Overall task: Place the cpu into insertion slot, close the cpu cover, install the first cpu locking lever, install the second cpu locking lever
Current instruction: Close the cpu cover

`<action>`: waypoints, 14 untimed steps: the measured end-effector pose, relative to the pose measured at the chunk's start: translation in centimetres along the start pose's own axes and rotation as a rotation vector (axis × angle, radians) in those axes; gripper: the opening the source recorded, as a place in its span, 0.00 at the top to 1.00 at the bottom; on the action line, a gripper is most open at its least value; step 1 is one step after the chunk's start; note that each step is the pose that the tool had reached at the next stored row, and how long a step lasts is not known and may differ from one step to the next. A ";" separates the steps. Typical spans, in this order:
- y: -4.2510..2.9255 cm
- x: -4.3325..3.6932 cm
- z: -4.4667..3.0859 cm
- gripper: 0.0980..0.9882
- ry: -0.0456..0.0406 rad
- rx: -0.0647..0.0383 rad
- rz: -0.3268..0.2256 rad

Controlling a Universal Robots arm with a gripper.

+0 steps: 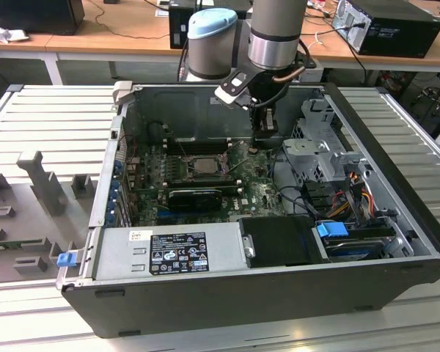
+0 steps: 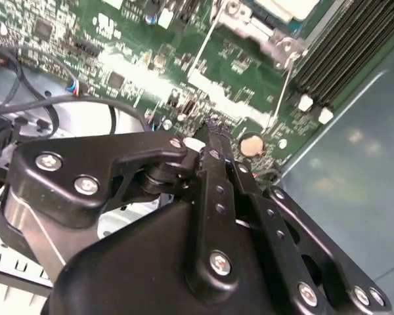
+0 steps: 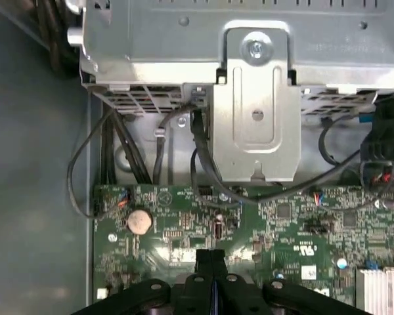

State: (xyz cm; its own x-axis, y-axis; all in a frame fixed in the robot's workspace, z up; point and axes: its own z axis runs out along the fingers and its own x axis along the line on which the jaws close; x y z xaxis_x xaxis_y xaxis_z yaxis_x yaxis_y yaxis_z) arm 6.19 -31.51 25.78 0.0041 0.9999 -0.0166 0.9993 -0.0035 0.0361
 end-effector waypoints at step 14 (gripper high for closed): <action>-1.56 0.01 0.86 0.99 0.0005 0.003 0.000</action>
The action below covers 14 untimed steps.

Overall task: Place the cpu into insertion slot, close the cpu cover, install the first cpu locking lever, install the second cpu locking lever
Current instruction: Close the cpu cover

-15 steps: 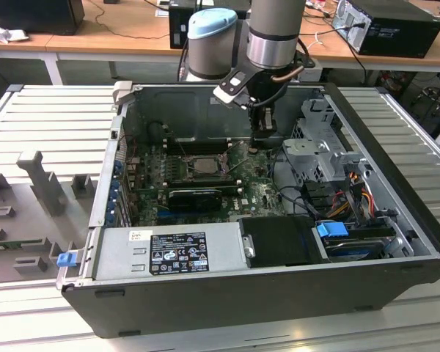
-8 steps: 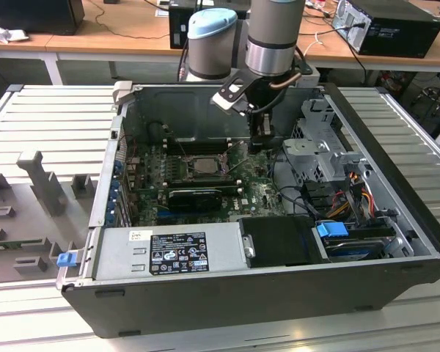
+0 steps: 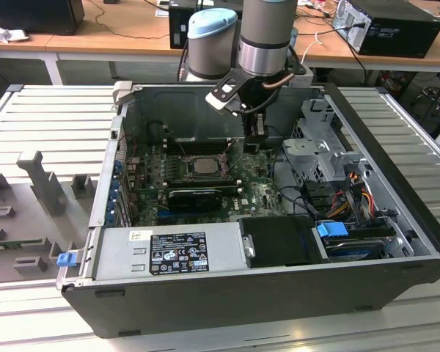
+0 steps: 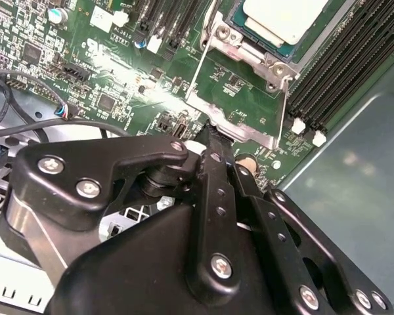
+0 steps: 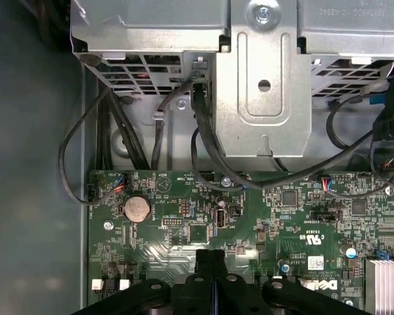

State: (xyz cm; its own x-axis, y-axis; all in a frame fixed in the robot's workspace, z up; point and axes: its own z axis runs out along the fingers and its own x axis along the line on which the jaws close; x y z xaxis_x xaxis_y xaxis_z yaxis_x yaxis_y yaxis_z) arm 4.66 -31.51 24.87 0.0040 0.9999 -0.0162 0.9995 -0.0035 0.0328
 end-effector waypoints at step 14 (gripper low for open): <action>-0.52 0.00 -0.02 0.99 0.0001 0.000 0.000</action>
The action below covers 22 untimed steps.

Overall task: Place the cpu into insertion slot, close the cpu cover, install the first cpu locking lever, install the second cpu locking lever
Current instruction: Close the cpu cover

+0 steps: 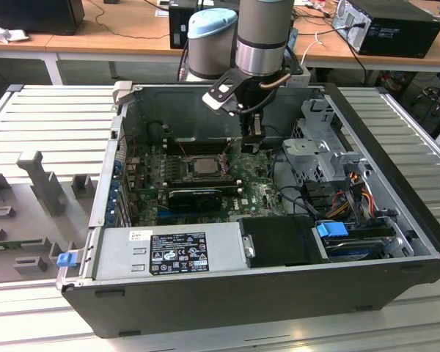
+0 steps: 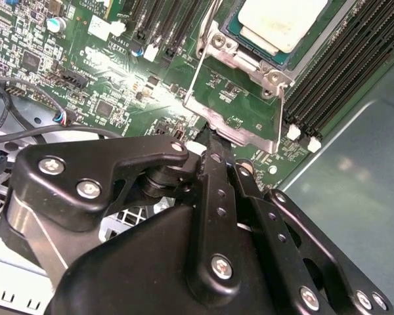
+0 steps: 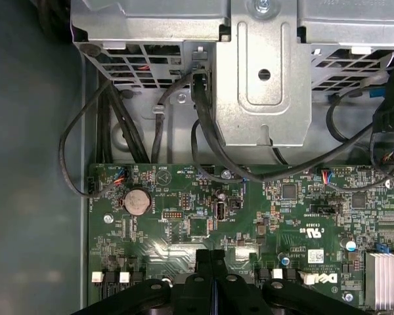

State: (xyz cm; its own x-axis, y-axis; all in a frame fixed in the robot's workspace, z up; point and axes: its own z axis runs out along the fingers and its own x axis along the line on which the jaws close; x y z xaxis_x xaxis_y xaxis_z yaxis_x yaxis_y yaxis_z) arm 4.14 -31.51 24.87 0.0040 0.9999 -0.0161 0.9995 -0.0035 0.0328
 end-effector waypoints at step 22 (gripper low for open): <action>-0.93 0.00 -0.03 0.99 0.0000 0.000 0.000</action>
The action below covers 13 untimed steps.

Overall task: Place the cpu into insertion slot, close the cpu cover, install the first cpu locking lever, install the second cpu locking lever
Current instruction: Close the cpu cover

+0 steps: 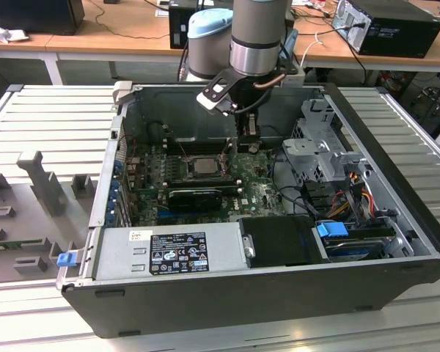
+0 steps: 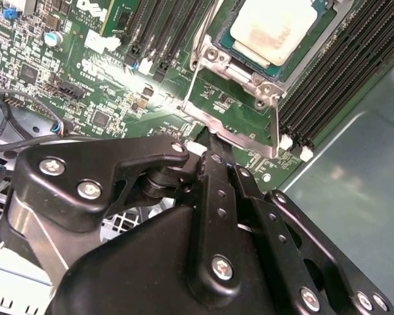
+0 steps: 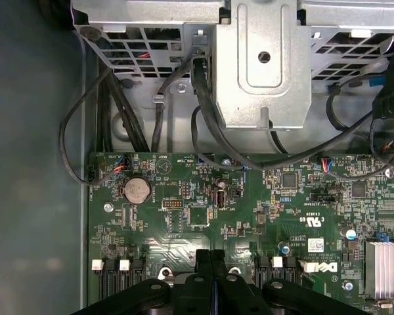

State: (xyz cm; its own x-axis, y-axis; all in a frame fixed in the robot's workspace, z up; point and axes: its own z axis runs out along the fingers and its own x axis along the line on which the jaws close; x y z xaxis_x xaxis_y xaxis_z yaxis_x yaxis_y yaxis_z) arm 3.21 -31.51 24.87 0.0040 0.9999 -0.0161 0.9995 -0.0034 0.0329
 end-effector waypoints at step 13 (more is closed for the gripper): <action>-0.54 0.00 -0.02 0.99 0.0000 0.000 0.000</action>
State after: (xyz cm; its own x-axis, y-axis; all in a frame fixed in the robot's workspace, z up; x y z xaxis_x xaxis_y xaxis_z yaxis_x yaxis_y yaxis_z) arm 2.67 -31.51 24.87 0.0040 0.9999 -0.0161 0.9995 -0.0034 0.0328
